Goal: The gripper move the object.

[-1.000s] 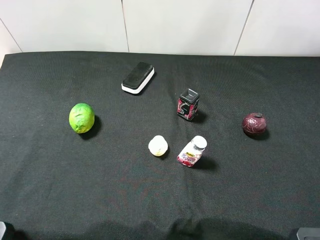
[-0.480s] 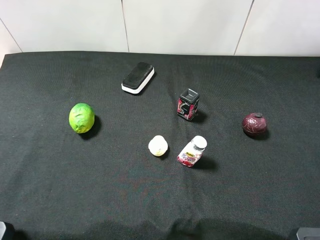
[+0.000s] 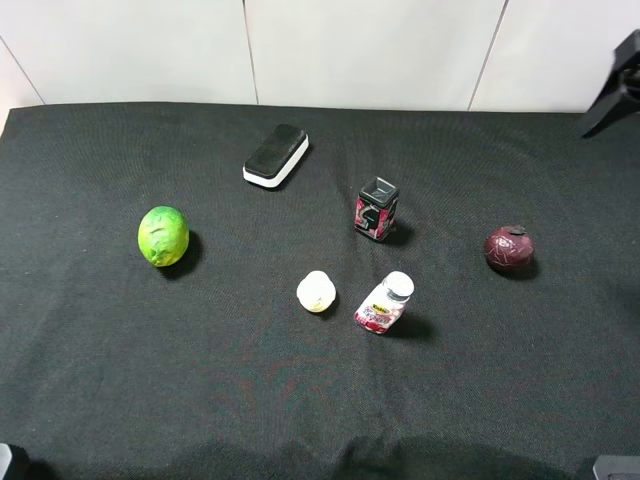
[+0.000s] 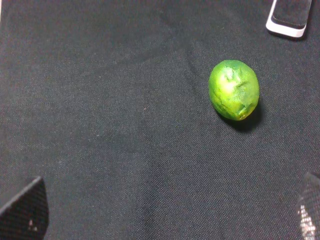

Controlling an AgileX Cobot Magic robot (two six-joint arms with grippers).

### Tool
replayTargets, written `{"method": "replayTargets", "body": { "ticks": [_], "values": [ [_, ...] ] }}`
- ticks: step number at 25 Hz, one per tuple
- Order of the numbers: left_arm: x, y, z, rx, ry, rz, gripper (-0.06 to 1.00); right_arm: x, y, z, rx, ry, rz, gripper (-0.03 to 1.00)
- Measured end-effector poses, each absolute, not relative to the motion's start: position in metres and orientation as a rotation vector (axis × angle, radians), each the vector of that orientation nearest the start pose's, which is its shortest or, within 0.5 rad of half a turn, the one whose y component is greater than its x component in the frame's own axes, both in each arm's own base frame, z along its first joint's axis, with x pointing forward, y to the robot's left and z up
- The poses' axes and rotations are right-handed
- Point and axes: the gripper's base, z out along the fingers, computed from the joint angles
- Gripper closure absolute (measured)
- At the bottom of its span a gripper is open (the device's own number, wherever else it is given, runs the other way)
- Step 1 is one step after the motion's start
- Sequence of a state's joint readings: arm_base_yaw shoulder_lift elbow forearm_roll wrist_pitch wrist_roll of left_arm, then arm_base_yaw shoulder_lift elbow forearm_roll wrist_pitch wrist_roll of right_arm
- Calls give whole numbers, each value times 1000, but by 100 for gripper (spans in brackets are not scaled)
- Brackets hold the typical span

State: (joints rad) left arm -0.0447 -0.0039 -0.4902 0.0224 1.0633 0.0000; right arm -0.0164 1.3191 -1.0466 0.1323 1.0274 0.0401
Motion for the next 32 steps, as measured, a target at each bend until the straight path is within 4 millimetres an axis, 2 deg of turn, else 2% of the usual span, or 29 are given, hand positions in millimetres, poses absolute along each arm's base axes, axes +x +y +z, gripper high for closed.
{"method": "replayTargets", "body": {
  "ticks": [6,17,32],
  "values": [
    [-4,2,274,45,2052,-1,-4,268,11,269,167,2884,231,27],
    [-4,2,274,45,2052,-1,-4,293,42,217,96,3027,229,27],
    [-4,2,274,45,2052,-1,-4,313,45,150,151,3170,211,27]
  ]
}}
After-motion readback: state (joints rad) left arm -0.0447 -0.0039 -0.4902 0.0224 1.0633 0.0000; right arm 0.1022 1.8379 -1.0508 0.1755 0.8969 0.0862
